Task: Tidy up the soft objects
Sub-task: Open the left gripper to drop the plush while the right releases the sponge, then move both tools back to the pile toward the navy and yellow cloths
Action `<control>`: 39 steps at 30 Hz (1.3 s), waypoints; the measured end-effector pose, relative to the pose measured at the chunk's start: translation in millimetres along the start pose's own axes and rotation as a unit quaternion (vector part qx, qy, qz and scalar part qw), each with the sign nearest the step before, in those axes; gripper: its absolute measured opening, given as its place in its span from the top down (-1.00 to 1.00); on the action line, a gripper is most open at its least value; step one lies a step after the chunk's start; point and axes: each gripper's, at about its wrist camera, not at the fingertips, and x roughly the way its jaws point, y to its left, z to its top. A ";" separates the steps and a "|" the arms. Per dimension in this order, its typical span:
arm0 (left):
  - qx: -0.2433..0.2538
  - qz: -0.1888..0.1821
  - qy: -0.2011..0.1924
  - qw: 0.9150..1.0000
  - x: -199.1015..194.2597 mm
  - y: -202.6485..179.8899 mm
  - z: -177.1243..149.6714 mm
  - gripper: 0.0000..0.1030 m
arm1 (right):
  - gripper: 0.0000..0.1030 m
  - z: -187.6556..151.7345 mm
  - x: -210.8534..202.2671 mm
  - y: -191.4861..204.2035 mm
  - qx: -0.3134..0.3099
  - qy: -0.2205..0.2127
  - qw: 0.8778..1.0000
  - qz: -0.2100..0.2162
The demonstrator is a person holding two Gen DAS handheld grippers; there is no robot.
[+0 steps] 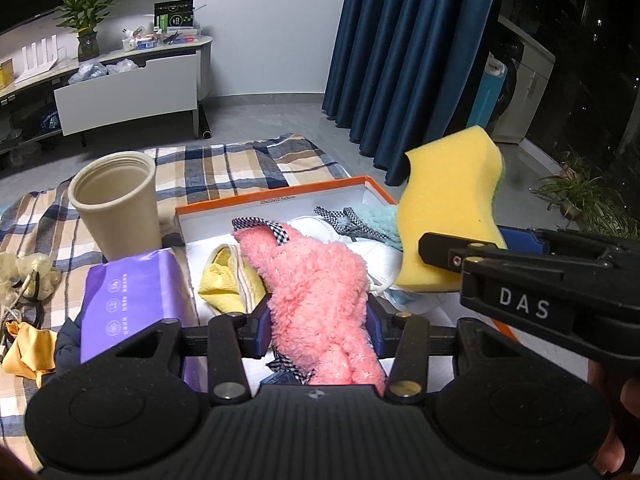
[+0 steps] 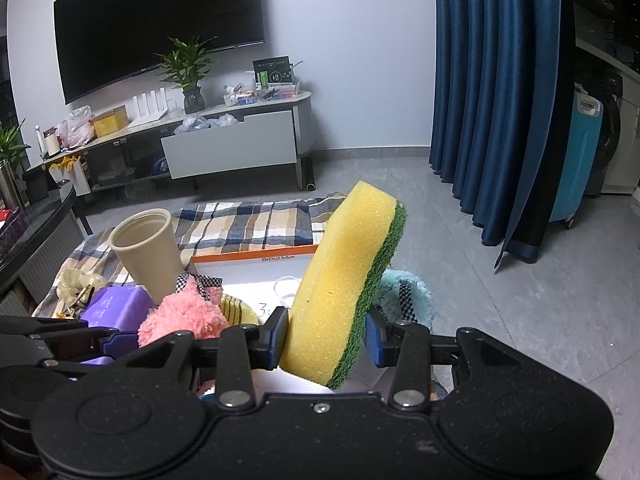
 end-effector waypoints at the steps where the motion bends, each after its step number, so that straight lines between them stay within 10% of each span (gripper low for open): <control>1: 0.001 0.000 0.001 1.000 1.0 0.0 0.2 0.10 | 0.04 -0.1 0.6 0.1 -0.001 0.001 1.000 0.001; 4: 0.002 -0.001 0.003 1.000 4.5 -1.0 -0.3 0.10 | -0.01 -0.1 2.9 -0.4 -0.006 0.003 1.000 0.011; 6: 0.002 -0.002 0.005 1.000 6.2 -1.0 -0.4 0.08 | -0.38 -0.4 3.5 -0.6 -0.011 0.003 1.000 0.004; 15: 0.004 -0.023 0.008 1.000 8.7 -5.7 -2.1 -0.03 | -0.48 -2.3 -14.3 -10.8 0.022 -0.026 0.999 -0.013; 24: 0.007 -0.037 -0.007 0.999 -3.6 -7.6 -4.2 -0.54 | -0.53 1.6 -34.7 -6.3 0.031 -0.057 0.998 -0.009; 39: -0.005 0.039 -0.038 0.998 -47.5 20.0 1.3 -0.84 | -0.55 0.1 -50.2 27.1 0.020 -0.064 0.997 0.023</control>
